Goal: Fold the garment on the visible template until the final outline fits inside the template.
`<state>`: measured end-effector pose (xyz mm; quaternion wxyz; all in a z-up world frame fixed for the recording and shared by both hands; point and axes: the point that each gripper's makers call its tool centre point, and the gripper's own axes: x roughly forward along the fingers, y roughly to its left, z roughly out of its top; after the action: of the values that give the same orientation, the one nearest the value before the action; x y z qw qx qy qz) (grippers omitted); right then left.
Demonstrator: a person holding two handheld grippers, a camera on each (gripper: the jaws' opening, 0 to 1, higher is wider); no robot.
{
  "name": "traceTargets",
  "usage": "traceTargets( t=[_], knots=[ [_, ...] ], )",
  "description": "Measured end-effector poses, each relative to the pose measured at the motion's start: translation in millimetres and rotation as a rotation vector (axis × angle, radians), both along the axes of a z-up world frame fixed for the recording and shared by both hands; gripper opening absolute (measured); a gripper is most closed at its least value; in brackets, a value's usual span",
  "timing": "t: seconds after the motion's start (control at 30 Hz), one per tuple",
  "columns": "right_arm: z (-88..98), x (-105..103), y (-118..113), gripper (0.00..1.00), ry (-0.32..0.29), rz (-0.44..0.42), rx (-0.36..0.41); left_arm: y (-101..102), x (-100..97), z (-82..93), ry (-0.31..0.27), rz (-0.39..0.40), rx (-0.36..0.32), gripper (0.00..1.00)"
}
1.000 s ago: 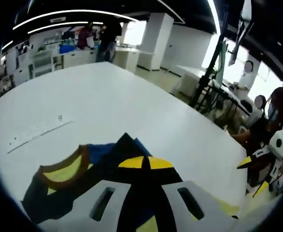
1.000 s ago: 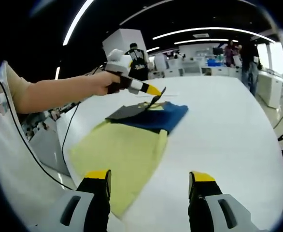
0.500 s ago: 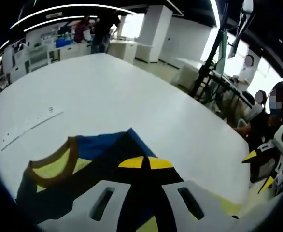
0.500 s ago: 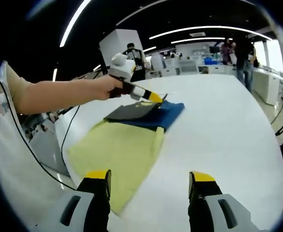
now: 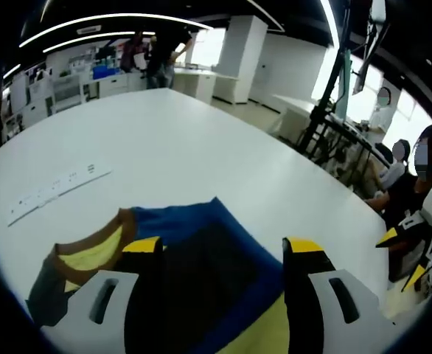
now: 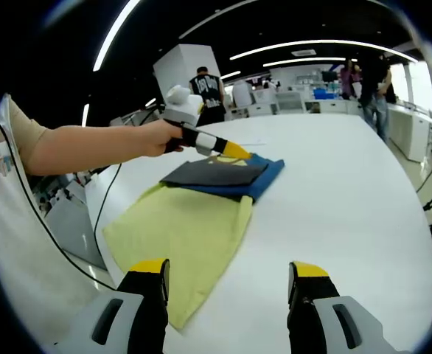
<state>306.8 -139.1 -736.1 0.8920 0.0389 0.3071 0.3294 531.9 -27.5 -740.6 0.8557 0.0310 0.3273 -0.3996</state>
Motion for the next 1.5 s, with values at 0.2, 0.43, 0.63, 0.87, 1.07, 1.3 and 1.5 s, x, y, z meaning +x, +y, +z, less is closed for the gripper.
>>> traceTargets(
  t=[0.2, 0.43, 0.63, 0.87, 1.07, 1.3, 1.5],
  knots=[
    [3.5, -1, 5, 0.64, -0.005, 0.02, -0.006, 5, -5.6, 3.2, -0.005, -0.003, -0.016, 0.69],
    [5.9, 1, 6, 0.64, -0.011, 0.03, -0.009, 13, -13.7, 13.2, -0.003, -0.003, -0.036, 0.72],
    [7.0, 2, 11, 0.64, -0.014, 0.039, -0.011, 23, -16.0, 23.3, -0.023, 0.002, -0.037, 0.72],
    [11.4, 6, 18, 0.64, -0.027, 0.051, -0.008, 40, -23.9, 29.1, -0.034, 0.011, -0.034, 0.72],
    [12.7, 9, 23, 0.64, -0.035, 0.058, -0.004, 51, -30.9, 34.4, -0.038, 0.025, -0.047, 0.72],
    [12.4, 11, 32, 0.64, -0.037, 0.074, 0.0, 62, -39.3, 41.0, -0.041, 0.046, -0.069, 0.73],
    [12.9, 12, 35, 0.64, -0.04, 0.083, -0.002, 69, -47.6, 46.3, -0.042, 0.061, -0.098, 0.74]
  ],
)
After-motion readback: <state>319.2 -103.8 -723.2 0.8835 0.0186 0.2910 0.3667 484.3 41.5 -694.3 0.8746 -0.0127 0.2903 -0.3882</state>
